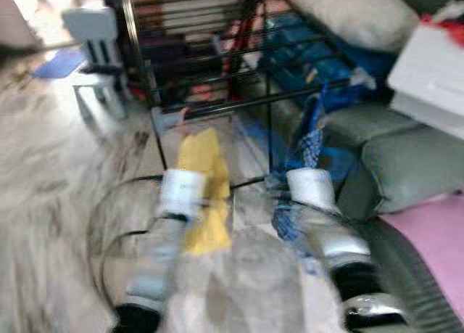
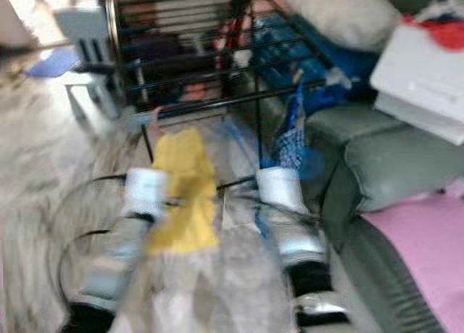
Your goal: Hang hanger
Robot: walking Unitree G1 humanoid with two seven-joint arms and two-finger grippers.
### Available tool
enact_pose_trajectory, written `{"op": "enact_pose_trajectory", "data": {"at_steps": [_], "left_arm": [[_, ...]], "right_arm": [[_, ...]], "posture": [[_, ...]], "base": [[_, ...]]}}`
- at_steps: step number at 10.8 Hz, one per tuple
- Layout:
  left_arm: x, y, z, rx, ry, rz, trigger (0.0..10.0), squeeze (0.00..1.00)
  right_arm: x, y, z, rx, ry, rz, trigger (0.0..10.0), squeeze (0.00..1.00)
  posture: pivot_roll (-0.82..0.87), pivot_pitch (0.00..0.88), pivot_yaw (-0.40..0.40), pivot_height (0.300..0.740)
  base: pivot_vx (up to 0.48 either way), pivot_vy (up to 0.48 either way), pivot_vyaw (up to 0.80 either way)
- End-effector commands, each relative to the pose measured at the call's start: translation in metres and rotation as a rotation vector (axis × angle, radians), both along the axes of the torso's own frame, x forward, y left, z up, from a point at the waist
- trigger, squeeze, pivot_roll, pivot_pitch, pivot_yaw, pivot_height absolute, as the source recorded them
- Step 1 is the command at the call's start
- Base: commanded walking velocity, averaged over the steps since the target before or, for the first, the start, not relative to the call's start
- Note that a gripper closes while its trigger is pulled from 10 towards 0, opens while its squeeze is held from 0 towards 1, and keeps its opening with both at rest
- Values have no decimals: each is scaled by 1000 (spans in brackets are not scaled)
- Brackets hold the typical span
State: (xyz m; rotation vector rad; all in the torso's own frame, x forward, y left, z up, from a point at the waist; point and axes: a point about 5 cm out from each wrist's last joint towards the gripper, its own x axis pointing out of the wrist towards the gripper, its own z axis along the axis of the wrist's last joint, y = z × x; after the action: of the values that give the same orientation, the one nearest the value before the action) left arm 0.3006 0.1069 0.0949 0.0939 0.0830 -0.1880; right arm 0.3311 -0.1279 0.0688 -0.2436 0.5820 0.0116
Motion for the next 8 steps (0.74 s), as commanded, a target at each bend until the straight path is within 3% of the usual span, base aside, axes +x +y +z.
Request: {"op": "enact_pose_trajectory", "data": {"at_steps": [1,2,6,8], "left_arm": [[-1,-12,1,6,-2,-30,10000,0],[-1,-12,1,7,-3,-31,10000,0],[-1,-14,2,-9,-7,-41,10000,0],[-2,-16,1,-18,2,-47,10000,0]], "right_arm": [[-1,-16,-3,-25,12,-29,10000,0],[-1,-16,-4,-20,14,-34,10000,0],[3,-17,-3,-115,1,-2,10000,0],[14,-16,7,-132,-32,0,10000,0]], "posture": [[-68,19,1,740],[-68,19,1,740],[-64,18,-4,740],[-62,24,-7,740]], "base": [[292,379,0],[292,379,0],[0,0,0],[0,0,0]]}}
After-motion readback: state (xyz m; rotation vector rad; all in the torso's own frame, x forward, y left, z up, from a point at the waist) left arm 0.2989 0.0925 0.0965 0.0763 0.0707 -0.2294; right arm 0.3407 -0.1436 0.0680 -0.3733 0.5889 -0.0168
